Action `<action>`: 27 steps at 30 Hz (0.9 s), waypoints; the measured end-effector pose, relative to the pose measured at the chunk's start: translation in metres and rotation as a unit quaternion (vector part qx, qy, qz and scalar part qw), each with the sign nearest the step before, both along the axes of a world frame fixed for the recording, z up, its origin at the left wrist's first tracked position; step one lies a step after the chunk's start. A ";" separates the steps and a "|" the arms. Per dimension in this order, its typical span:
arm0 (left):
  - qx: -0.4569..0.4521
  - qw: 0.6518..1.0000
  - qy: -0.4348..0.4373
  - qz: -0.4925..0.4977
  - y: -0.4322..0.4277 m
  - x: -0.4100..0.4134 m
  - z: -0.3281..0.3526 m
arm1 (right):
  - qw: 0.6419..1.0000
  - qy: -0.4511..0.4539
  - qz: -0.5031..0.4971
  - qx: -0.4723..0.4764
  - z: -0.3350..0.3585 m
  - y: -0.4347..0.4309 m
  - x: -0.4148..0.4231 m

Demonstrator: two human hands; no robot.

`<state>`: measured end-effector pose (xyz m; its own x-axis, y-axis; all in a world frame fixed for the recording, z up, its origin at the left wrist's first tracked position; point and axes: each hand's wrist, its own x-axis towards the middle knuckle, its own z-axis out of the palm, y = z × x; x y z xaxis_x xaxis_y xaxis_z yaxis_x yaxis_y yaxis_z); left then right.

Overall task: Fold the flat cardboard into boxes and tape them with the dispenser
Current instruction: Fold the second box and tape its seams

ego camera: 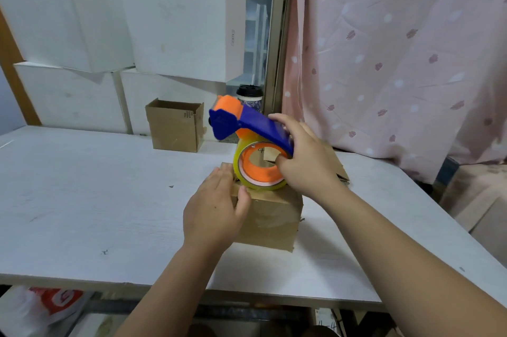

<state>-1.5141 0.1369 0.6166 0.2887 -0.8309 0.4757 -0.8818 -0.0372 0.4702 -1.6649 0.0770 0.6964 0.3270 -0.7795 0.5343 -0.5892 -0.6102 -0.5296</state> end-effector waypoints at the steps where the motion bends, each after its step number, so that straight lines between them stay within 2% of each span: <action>1: 0.003 1.000 -0.011 0.001 0.001 0.000 0.001 | 1.000 0.027 0.000 -0.001 0.005 0.000 0.000; 3: 0.013 0.999 -0.035 0.005 0.001 0.001 0.001 | 0.998 0.067 -0.004 -0.014 0.012 -0.002 -0.001; 8: 0.035 0.997 -0.066 0.010 -0.002 0.001 0.000 | 0.996 0.089 -0.012 0.000 0.016 -0.009 -0.013; 11: 0.032 0.997 -0.069 0.013 -0.003 0.001 -0.002 | 0.992 0.116 -0.009 -0.046 0.012 -0.007 -0.016; 16: 0.035 0.997 -0.067 0.020 -0.003 -0.001 -0.003 | 0.992 0.093 -0.008 -0.087 -0.005 -0.003 -0.023; 21: 0.034 0.998 -0.056 0.021 -0.002 -0.003 -0.001 | 0.996 0.002 -0.025 -0.085 -0.021 -0.005 -0.020; 25: 0.039 0.998 -0.052 0.022 -0.001 -0.003 0.000 | 0.988 -0.155 0.009 -0.014 -0.035 -0.003 -0.015; 27: 0.041 0.997 -0.055 0.022 -0.001 -0.003 0.000 | 0.982 -0.190 0.015 -0.005 -0.042 0.000 -0.013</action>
